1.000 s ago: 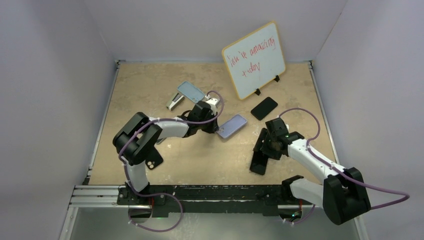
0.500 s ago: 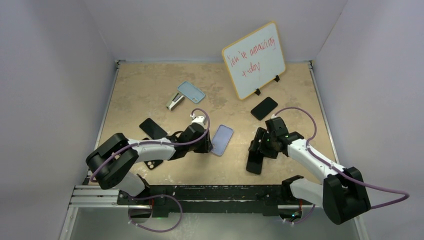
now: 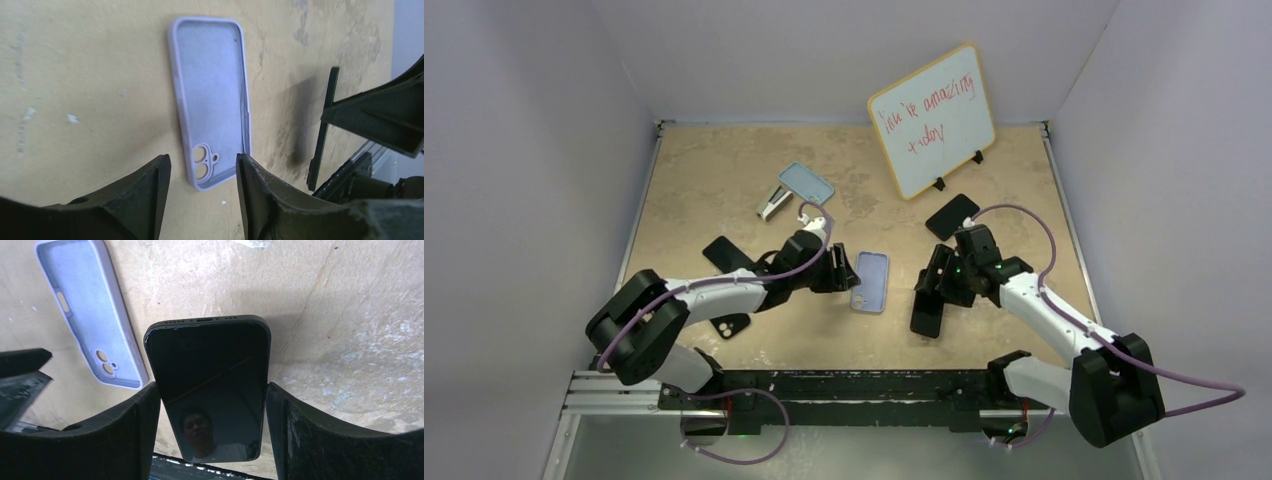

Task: Put the phone into the phone case

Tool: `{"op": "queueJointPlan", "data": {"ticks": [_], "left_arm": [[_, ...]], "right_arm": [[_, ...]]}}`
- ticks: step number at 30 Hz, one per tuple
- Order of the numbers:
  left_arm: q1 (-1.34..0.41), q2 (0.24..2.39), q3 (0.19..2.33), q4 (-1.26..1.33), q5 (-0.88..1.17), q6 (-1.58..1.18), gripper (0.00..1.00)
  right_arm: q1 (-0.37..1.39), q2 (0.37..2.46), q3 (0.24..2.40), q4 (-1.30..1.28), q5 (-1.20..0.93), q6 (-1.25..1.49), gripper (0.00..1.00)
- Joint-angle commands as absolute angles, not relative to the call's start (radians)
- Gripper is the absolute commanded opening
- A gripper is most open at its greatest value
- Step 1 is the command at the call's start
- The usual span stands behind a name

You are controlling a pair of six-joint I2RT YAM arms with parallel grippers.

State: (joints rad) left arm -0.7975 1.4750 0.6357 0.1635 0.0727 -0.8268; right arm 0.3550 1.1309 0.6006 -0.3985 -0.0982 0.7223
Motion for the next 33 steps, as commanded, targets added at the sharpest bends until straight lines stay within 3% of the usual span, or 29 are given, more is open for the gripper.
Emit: {"op": "queueJointPlan", "data": {"ticks": [1, 6, 7, 10, 19, 33], "left_arm": [[-0.692, 1.417, 0.589, 0.249, 0.200, -0.824, 0.55], [-0.643, 1.340, 0.586, 0.195, 0.246, -0.756, 0.74], [-0.641, 1.318, 0.591, 0.168, 0.238, -0.740, 0.83], [-0.642, 1.239, 0.602, 0.089, 0.213, -0.691, 0.90], [-0.643, 1.048, 0.612, -0.145, 0.093, -0.583, 0.91], [-0.641, 1.004, 0.561, -0.143, 0.103, -0.593, 0.87]], "right_arm": [[0.369, 1.127, 0.662, -0.348, -0.151, 0.770, 0.41], [0.399, 1.166, 0.704, -0.280, -0.179, 0.839, 0.40], [0.411, 1.177, 0.714, -0.265, -0.179, 0.851, 0.40], [0.454, 1.223, 0.752, -0.215, -0.173, 0.883, 0.40], [0.559, 1.418, 0.887, -0.073, -0.106, 0.952, 0.39], [0.634, 1.629, 1.008, -0.072, -0.041, 0.925, 0.39]]}}
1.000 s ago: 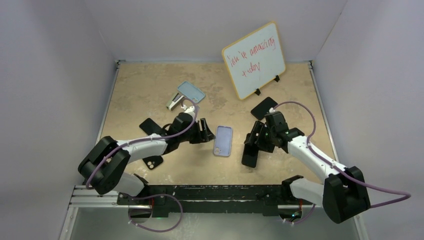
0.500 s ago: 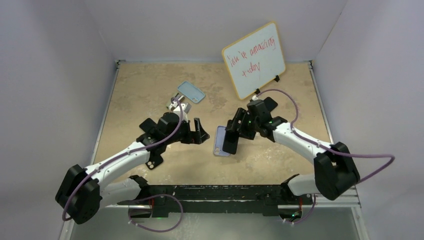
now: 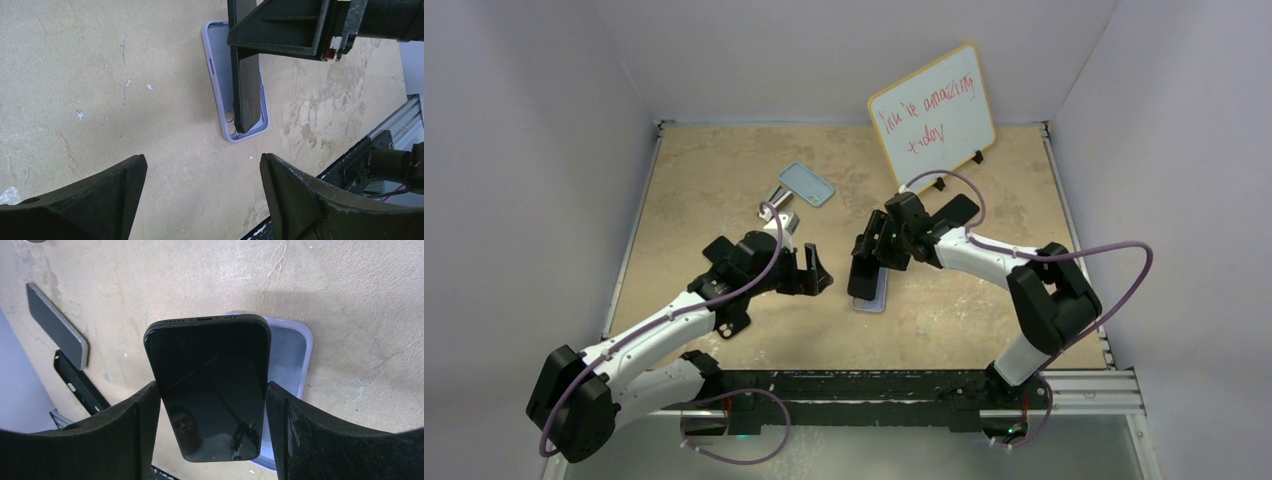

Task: Put the phone into the phone case

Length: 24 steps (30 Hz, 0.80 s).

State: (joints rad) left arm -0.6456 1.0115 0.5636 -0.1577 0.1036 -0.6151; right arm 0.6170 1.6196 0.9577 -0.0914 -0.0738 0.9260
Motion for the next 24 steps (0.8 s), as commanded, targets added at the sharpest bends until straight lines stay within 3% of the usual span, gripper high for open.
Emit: {"op": "queueJointPlan", "data": {"ticks": [1, 14, 24], "left_arm": [[-0.642, 1.005, 0.562, -0.142, 0.103, -0.594, 0.86], [-0.643, 1.008, 0.531, -0.116, 0.111, -0.631, 0.80], [-0.643, 1.054, 0.545, -0.090, 0.137, -0.652, 0.77]], "right_arm": [[0.638, 1.633, 1.007, -0.079, -0.034, 0.921, 0.39], [0.663, 1.656, 1.017, -0.184, 0.044, 0.884, 0.40], [0.664, 1.670, 0.992, -0.157, 0.029, 0.880, 0.47]]}}
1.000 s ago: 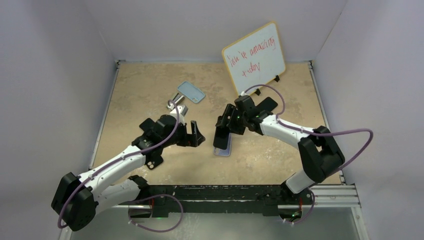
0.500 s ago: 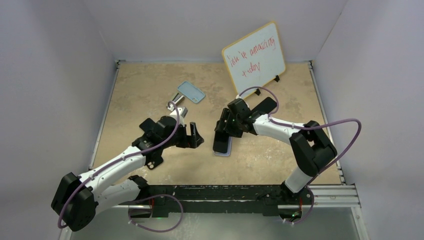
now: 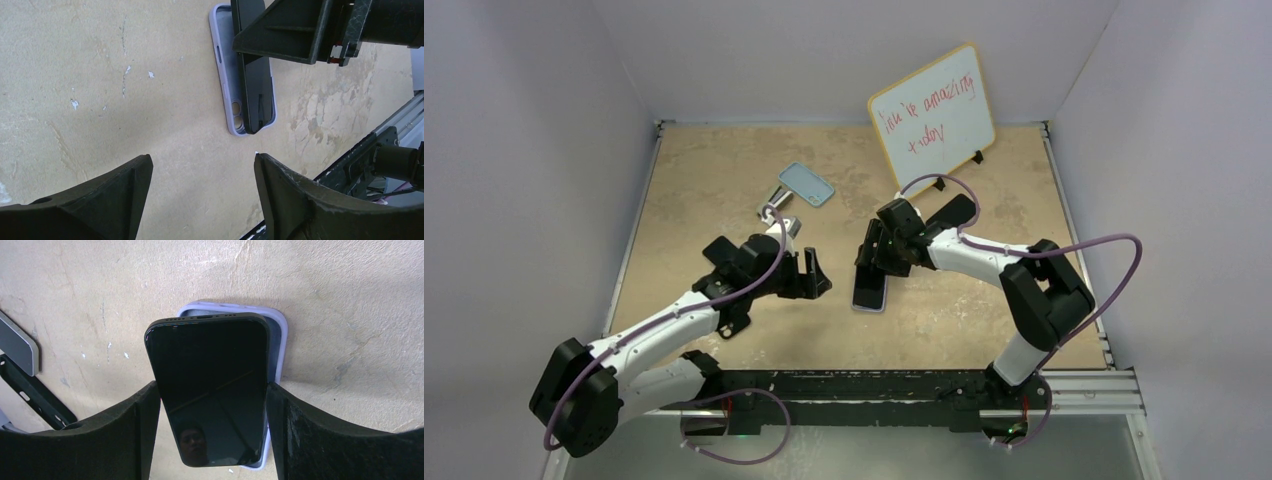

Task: Put the phone into the phone case

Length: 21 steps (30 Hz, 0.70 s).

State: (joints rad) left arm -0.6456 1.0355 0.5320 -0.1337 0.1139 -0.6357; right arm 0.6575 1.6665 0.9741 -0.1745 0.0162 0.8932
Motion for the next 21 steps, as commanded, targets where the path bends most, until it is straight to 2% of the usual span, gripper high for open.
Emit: {"op": "queueJointPlan", "data": {"ticks": [1, 11, 17, 21], "left_arm": [[-0.642, 1.057, 0.545, -0.088, 0.139, -0.653, 0.77], [-0.642, 1.060, 0.554, -0.081, 0.161, -0.677, 0.76], [-0.643, 1.080, 0.561, -0.070, 0.158, -0.676, 0.76], [-0.642, 1.116, 0.582, -0.068, 0.143, -0.667, 0.76]], "right_arm": [[0.664, 1.670, 0.994, -0.162, 0.029, 0.879, 0.49], [0.665, 1.616, 0.992, -0.199, 0.015, 0.889, 0.74], [0.664, 1.583, 0.980, -0.194, -0.024, 0.872, 0.85], [0.664, 1.562, 0.959, -0.191, -0.075, 0.860, 0.86]]}}
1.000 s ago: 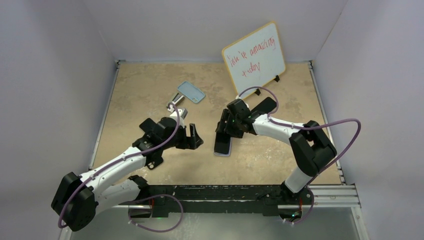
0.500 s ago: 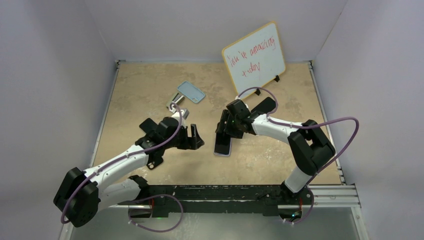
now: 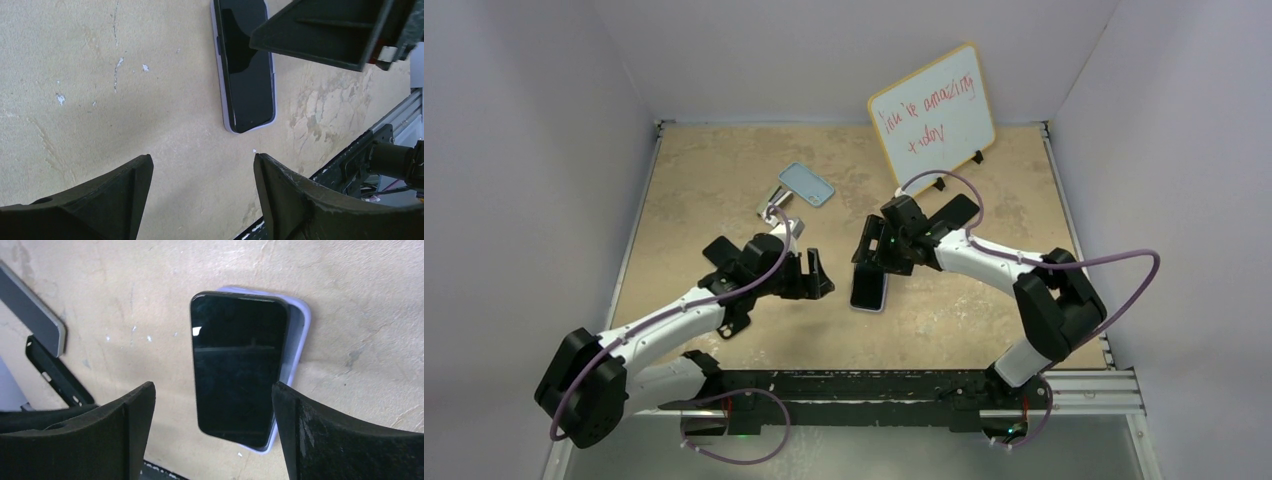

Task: Put the phone into the phone case

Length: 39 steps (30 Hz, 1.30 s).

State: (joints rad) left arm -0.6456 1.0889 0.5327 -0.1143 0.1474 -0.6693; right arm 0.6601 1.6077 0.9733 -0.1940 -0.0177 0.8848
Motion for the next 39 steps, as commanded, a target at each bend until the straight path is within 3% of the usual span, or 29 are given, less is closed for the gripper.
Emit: {"op": "queueJointPlan", "data": {"ticks": [1, 8, 13, 16, 31, 39], "left_arm": [[-0.642, 1.127, 0.590, -0.064, 0.138, -0.664, 0.76], [-0.643, 1.268, 0.710, -0.016, 0.110, -0.653, 0.69], [-0.634, 1.393, 0.806, 0.008, 0.060, -0.652, 0.56], [-0.629, 1.465, 0.847, 0.067, 0.114, -0.645, 0.55], [-0.628, 1.753, 0.977, 0.149, 0.277, -0.632, 0.44], [-0.627, 1.832, 1.022, 0.122, 0.293, -0.602, 0.30]], "right_arm": [[0.664, 1.551, 0.948, -0.193, -0.091, 0.859, 0.85], [0.633, 1.465, 0.847, -0.123, -0.061, 0.822, 0.75], [0.570, 1.469, 0.792, -0.030, -0.124, 0.787, 0.67], [0.535, 1.473, 0.773, 0.012, -0.167, 0.765, 0.63], [0.456, 1.560, 0.715, 0.180, -0.237, 0.753, 0.56], [0.456, 1.604, 0.707, 0.237, -0.248, 0.753, 0.53]]}}
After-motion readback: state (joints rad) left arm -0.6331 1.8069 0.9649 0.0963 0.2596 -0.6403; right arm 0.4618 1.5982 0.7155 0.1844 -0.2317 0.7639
